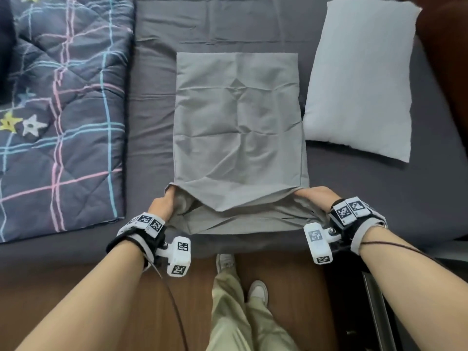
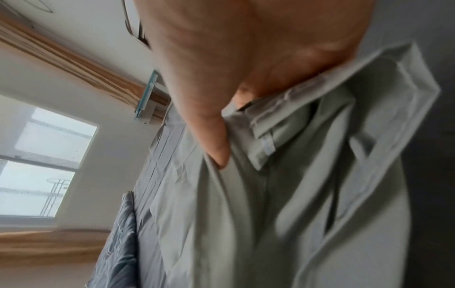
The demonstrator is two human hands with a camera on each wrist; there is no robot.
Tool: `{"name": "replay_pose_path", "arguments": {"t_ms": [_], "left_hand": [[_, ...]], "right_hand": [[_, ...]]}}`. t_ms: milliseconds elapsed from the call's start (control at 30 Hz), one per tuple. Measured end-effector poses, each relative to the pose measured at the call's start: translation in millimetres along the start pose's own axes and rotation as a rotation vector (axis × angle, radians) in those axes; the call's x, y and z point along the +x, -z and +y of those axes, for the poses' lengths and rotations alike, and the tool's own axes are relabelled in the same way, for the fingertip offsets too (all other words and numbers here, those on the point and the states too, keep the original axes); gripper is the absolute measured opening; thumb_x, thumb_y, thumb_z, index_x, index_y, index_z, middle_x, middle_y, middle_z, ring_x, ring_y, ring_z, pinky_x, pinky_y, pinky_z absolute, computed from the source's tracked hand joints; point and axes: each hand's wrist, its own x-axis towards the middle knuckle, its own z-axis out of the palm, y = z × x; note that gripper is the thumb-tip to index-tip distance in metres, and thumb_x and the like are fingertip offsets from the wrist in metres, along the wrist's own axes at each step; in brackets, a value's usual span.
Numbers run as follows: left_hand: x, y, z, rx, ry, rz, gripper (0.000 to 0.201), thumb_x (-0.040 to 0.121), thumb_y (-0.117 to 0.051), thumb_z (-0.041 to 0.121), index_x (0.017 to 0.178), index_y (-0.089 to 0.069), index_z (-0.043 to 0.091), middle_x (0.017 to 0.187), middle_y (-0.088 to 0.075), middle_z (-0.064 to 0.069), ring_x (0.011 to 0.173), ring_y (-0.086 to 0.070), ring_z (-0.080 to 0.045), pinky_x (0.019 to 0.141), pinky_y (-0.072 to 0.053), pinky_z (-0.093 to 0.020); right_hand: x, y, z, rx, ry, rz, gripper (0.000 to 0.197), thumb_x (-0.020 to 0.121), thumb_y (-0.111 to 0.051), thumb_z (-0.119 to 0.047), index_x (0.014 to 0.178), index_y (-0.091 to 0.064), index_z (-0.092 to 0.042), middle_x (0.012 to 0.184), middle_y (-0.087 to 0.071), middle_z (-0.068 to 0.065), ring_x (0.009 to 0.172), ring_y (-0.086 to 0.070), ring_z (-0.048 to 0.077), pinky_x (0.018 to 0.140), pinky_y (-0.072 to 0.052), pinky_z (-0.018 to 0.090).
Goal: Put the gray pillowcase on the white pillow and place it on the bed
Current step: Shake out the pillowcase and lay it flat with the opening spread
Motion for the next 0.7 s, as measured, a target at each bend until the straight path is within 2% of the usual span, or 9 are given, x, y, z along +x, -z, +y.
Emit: {"name": "replay_pose_path", "arguments": {"t_ms": [100,167,233,300,400,500,567,633,700], "left_hand": [[18.3,6.0,4.4,-0.021,-0.101,0.007,0.037,0.089,-0.055,0.03,0.099,-0.07,-0.002,0.086,-0.066,-0.014,0.081,-0.058,-0.025,0.054,-0.048,-0.021],[28.9,12.3,10.3,-0.019,-0.125,-0.002,0.015,0.083,-0.06,0.022,0.081,-0.072,0.013,0.064,-0.067,0.0,0.068,-0.058,-0.023,0.044,-0.045,-0.023],[38.7,18.8,16.4,-0.065,-0.087,-0.026,0.021,0.076,-0.059,0.038,0.072,-0.067,0.019,0.07,-0.071,-0.002,0.068,-0.062,-0.025,0.054,-0.051,-0.031],[58.0,22.7,21.1,-0.15,-0.019,-0.034,0.049,0.062,-0.056,0.058,0.076,-0.067,0.012,0.096,-0.072,-0.017,0.089,-0.067,-0.035,0.081,-0.056,-0.047],[69.8,22.9,31.0,-0.103,0.038,-0.027,0.076,0.082,-0.039,0.066,0.109,-0.062,-0.001,0.11,-0.064,-0.023,0.102,-0.062,-0.038,0.094,-0.049,-0.041],[73.6,15.8,50.5,-0.071,0.067,-0.078,0.085,0.087,-0.025,0.071,0.135,-0.047,0.004,0.134,-0.053,-0.022,0.122,-0.052,-0.04,0.105,-0.041,-0.045],[79.8,17.5,68.7,-0.157,0.069,-0.1,0.088,0.08,-0.03,0.078,0.134,-0.047,0.01,0.125,-0.057,-0.02,0.109,-0.059,-0.037,0.091,-0.048,-0.042],[88.1,28.1,88.5,-0.245,0.03,-0.044,0.085,0.077,-0.036,0.077,0.124,-0.054,0.009,0.106,-0.063,-0.019,0.089,-0.064,-0.035,0.077,-0.054,-0.038],[103.2,36.0,102.2,-0.233,-0.081,0.06,0.082,0.073,-0.039,0.072,0.12,-0.057,0.007,0.118,-0.061,-0.019,0.105,-0.061,-0.036,0.094,-0.05,-0.044]], "right_hand": [[22.7,-6.0,-2.6,0.067,-0.016,-0.003,0.039,0.067,-0.077,-0.033,0.089,-0.071,-0.001,0.096,-0.072,0.016,0.09,-0.065,0.026,0.09,-0.05,0.036],[41.4,-7.6,-4.4,0.082,-0.045,0.017,0.057,0.052,-0.076,-0.045,0.089,-0.071,-0.002,0.1,-0.073,0.017,0.097,-0.068,0.031,0.097,-0.051,0.044],[56.2,-8.8,-6.6,0.155,-0.088,0.055,0.061,0.049,-0.073,-0.053,0.087,-0.071,-0.005,0.096,-0.073,0.015,0.091,-0.069,0.032,0.093,-0.053,0.041],[89.7,-7.2,5.8,0.265,-0.139,0.073,0.069,0.051,-0.072,-0.064,0.097,-0.07,-0.013,0.101,-0.072,0.01,0.091,-0.067,0.028,0.091,-0.05,0.036],[180.4,-5.7,49.2,0.367,-0.162,0.09,0.101,0.032,-0.069,-0.086,0.117,-0.065,-0.033,0.123,-0.067,-0.001,0.111,-0.062,0.025,0.105,-0.041,0.042],[182.5,-12.5,30.1,0.453,-0.118,0.088,0.111,0.031,-0.067,-0.087,0.125,-0.06,-0.03,0.129,-0.063,-0.002,0.118,-0.058,0.022,0.109,-0.038,0.042],[124.4,-10.5,-20.5,0.478,-0.134,0.135,0.1,0.041,-0.071,-0.077,0.122,-0.061,-0.019,0.124,-0.063,-0.001,0.112,-0.06,0.023,0.106,-0.041,0.04],[91.3,-5.7,-52.3,0.482,-0.126,0.258,0.063,0.063,-0.075,-0.053,0.105,-0.061,-0.008,0.108,-0.064,0.004,0.099,-0.062,0.026,0.093,-0.047,0.033],[89.7,-0.1,-64.5,0.461,-0.082,0.426,0.046,0.076,-0.07,-0.028,0.111,-0.06,0.0,0.106,-0.063,0.008,0.096,-0.061,0.028,0.079,-0.043,0.029]]}}
